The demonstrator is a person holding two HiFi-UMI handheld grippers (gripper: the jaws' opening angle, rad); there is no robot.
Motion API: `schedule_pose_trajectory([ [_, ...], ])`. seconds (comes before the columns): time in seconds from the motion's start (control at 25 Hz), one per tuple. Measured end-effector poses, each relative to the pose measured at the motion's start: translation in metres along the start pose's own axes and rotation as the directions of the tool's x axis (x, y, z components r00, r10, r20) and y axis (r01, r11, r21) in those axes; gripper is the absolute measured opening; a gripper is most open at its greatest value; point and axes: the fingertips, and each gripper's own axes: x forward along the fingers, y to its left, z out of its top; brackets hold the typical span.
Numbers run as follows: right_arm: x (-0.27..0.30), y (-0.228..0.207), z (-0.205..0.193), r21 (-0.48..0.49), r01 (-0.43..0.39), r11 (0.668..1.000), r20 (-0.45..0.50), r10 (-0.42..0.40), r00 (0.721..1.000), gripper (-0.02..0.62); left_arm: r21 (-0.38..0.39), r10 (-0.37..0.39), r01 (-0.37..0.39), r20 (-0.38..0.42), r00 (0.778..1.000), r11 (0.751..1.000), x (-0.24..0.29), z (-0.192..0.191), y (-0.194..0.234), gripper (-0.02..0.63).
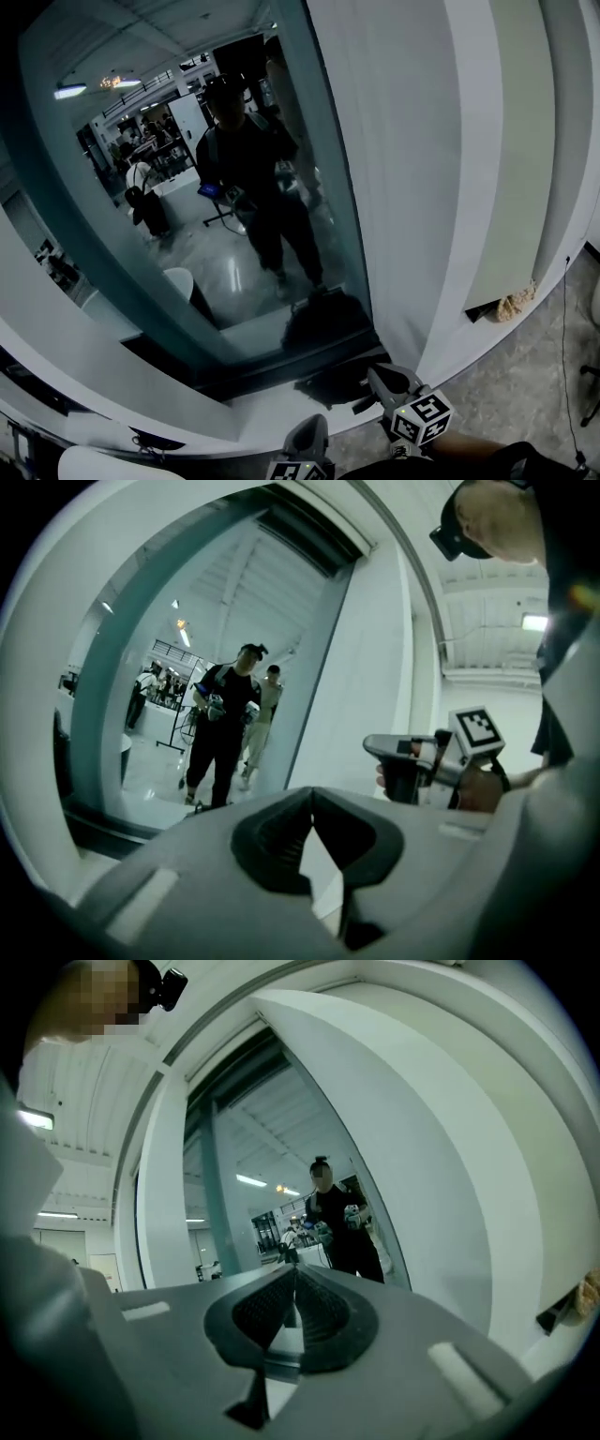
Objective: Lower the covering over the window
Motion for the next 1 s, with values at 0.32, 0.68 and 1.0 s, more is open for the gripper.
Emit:
schedule_pose_trajectory([
  [0.32, 0.024, -0.055, 0.052, -0.097, -0.071, 0.993, 0.057, 0.077, 0.995, 0.012, 0.084, -0.056, 0.049, 0.077, 0.995, 0.995, 0.094, 0.046, -0.01, 0.028],
  [0.68, 0.005, -0.052, 0.054, -0.11, -0.08, 0.991, 0.048, 0.085, 0.995, 0.008, 0.177, -0.337, 0.299, 0.256, 0.906, 0.938, 0.187, 0.157, -0.06, 0.083],
  [1.0, -0.001, -0.088, 0.062, -0.08, 0.131, 0.988, 0.112, -0.122, 0.986, 0.008, 0.224, -0.565, 0.519, 0.337, 0.753, 0.825, 0.245, 0.227, -0.103, 0.109],
])
